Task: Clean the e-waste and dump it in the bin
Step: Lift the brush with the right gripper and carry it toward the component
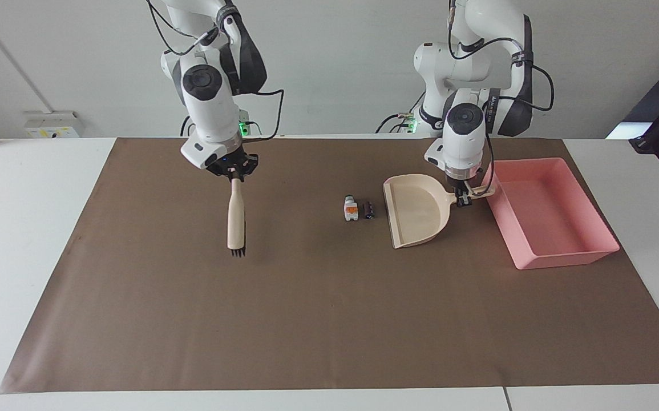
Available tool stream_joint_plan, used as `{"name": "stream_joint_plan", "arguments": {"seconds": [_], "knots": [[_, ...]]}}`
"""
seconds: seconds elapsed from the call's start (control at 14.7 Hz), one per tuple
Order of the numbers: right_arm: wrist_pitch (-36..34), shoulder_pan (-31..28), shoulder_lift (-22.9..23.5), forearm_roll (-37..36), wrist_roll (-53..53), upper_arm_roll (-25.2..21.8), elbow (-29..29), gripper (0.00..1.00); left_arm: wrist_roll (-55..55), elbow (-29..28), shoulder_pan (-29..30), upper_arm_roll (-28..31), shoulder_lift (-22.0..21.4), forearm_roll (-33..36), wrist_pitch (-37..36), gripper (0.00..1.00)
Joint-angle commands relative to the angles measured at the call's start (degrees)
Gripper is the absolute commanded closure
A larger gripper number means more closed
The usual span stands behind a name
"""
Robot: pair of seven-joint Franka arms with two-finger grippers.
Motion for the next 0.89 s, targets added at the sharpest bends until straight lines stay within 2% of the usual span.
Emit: {"name": "stream_joint_plan", "arguments": {"seconds": [0.0,0.34,0.48,0.68,0.82], "knots": [[2.90,6.72,2.13,-0.86,8.64,-0.27,-0.74,1.00,-0.99,-2.78,-1.19,0.60,-2.55,1.20,2.42,1.00],[5.63,17.44,4.51,-0.77,17.88,-0.18,-1.79,1.00,-2.75,-3.93,-1.19,0.51,-2.55,1.29,4.19,1.00],[7.55,19.48,6.44,-0.42,20.52,-0.18,-1.71,1.00,-3.19,-4.63,-1.19,0.51,-2.99,1.29,4.80,1.00],[8.79,23.43,12.93,-0.25,24.83,0.08,2.14,1.00,-3.37,-5.25,-1.37,0.51,-3.34,1.29,4.98,1.00],[8.88,24.32,15.49,-0.25,25.37,0.08,4.79,1.00,-3.37,-5.25,-1.54,0.51,-3.34,1.29,4.98,1.00]]}}
